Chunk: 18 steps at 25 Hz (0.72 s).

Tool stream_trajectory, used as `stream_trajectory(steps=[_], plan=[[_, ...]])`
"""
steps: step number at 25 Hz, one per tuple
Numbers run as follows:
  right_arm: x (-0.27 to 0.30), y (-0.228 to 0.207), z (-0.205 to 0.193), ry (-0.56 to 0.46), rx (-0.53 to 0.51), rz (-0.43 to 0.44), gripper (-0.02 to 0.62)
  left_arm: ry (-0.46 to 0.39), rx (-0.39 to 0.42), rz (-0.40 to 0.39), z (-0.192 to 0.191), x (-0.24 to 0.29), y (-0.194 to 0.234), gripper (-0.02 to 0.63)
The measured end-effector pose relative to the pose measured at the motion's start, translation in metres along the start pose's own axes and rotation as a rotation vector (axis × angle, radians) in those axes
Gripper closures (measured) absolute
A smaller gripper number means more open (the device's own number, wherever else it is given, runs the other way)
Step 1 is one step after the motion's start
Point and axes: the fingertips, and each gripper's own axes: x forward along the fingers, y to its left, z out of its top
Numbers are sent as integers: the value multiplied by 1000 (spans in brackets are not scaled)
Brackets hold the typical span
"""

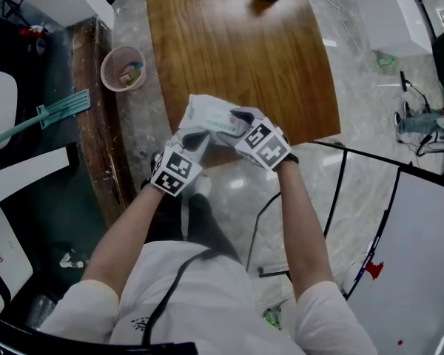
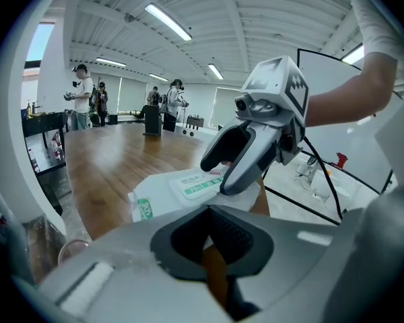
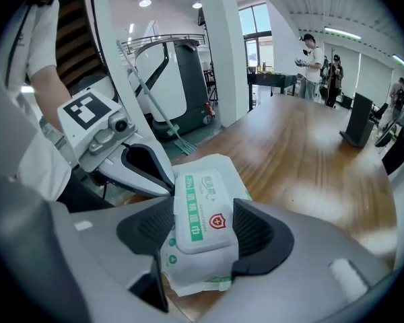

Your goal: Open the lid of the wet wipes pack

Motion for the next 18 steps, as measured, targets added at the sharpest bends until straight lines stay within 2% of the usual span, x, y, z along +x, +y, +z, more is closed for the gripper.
stream_trajectory(steps=[4,8,12,18], plan=[[0,-1,-1,6,41,51,314,-6,19,-3,5,-1,0,601],[-3,-2,2,-18,116,109,318,2,-3,-3,-2,0,-1,601],[-6,-2,5,-17,93,89,308,-5,11,-1,5,-2,0,601],[-22,-12,19,-103,111,43,308,-3,8,0,5,-5,0,600]])
